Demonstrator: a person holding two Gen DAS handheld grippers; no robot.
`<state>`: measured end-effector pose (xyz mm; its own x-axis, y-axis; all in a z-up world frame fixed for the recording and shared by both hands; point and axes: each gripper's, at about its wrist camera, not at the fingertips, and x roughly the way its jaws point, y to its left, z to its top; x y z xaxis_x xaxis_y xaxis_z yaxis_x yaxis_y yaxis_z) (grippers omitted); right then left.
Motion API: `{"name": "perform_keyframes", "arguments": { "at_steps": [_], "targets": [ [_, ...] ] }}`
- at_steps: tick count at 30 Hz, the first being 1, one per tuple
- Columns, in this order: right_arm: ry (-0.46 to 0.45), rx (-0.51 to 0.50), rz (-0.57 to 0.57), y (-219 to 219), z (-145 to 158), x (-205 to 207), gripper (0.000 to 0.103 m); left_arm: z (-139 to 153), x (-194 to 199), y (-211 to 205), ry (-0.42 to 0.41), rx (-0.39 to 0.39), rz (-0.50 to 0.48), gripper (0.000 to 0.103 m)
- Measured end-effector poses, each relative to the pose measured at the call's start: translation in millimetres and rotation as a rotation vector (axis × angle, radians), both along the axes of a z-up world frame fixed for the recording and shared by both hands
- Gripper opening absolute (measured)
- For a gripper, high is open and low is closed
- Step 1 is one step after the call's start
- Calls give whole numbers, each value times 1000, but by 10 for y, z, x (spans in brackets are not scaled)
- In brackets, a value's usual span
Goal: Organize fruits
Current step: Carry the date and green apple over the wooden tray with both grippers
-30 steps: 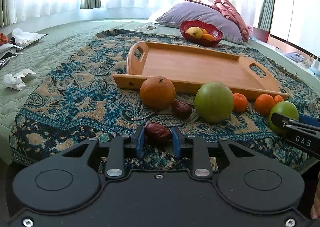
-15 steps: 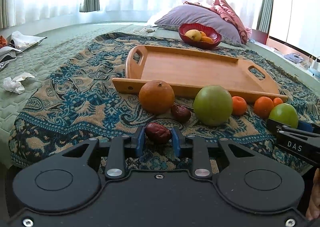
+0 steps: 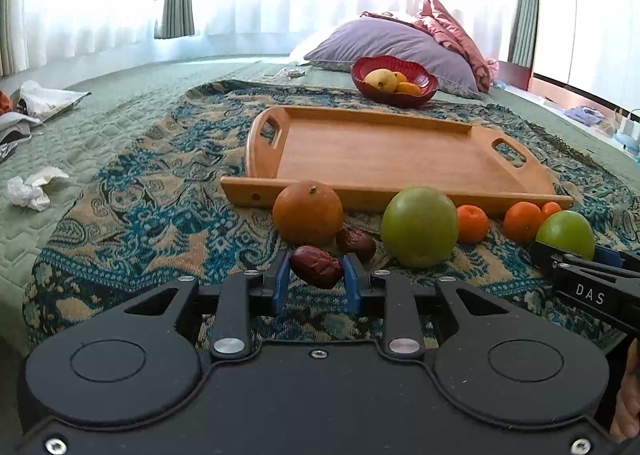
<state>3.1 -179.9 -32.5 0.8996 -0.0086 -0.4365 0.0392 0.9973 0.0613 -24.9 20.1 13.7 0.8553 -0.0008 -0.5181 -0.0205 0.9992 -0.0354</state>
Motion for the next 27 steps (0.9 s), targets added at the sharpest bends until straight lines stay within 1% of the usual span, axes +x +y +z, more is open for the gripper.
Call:
{"name": "perform_keyframes", "arguments": {
  "at_steps": [8, 15, 19, 22, 25, 27],
  "targets": [
    [-38, 24, -6, -57, 99, -11, 60, 150, 58, -18, -29, 7, -11, 27],
    [-67, 32, 0, -145, 269, 105, 60, 373, 298, 1, -48, -1, -45, 27],
    [-75, 27, 5, -196, 435, 311, 60, 572, 563, 25, -47, -18, -71, 27],
    [-61, 58, 25, -250, 562, 507, 60, 703, 819, 60, -53, -42, -100, 27],
    [-23, 78, 61, -312, 679, 768, 60, 822, 1150, 130, -28, -75, -139, 27],
    [5, 85, 82, -339, 747, 949, 60, 896, 1386, 189, 7, -94, -160, 27]
  ]
}}
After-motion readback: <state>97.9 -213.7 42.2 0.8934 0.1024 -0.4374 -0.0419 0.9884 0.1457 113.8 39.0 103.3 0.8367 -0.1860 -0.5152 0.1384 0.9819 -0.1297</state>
